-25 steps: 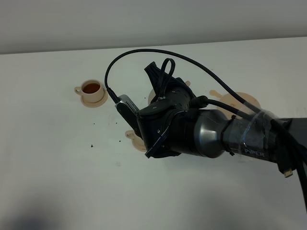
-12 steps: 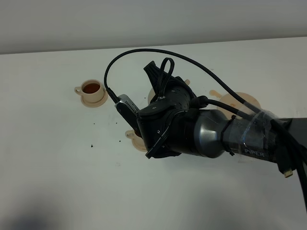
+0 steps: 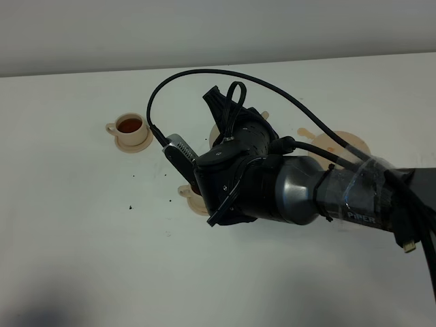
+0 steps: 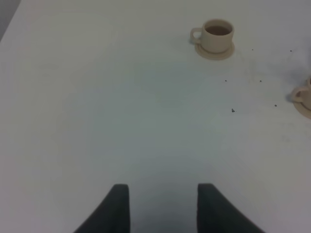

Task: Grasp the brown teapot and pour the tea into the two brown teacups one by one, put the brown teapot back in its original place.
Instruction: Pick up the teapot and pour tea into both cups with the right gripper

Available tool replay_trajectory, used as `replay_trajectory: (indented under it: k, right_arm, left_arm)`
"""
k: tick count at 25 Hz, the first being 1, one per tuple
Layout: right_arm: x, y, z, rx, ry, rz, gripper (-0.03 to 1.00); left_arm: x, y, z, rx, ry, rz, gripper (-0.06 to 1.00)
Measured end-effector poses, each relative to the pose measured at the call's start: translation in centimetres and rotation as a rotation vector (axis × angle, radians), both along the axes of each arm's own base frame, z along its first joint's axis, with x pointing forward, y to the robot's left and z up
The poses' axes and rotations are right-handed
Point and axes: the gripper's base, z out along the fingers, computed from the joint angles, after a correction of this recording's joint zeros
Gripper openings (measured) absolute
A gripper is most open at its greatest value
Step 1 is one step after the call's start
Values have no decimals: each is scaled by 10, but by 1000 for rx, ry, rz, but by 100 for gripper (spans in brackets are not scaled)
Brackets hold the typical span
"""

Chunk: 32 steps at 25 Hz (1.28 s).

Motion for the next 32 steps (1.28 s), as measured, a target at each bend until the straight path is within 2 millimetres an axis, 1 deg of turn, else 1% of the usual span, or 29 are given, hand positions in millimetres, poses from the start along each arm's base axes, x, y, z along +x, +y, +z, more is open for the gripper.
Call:
replay_trajectory:
  k: [20, 32]
  right_arm:
    - [0, 0, 0, 5, 4, -5, 12]
    - [-4, -2, -5, 113, 62, -102, 12]
  left_arm:
    - [0, 0, 0, 0, 0, 0, 38]
    - [0, 0, 0, 0, 0, 0, 38]
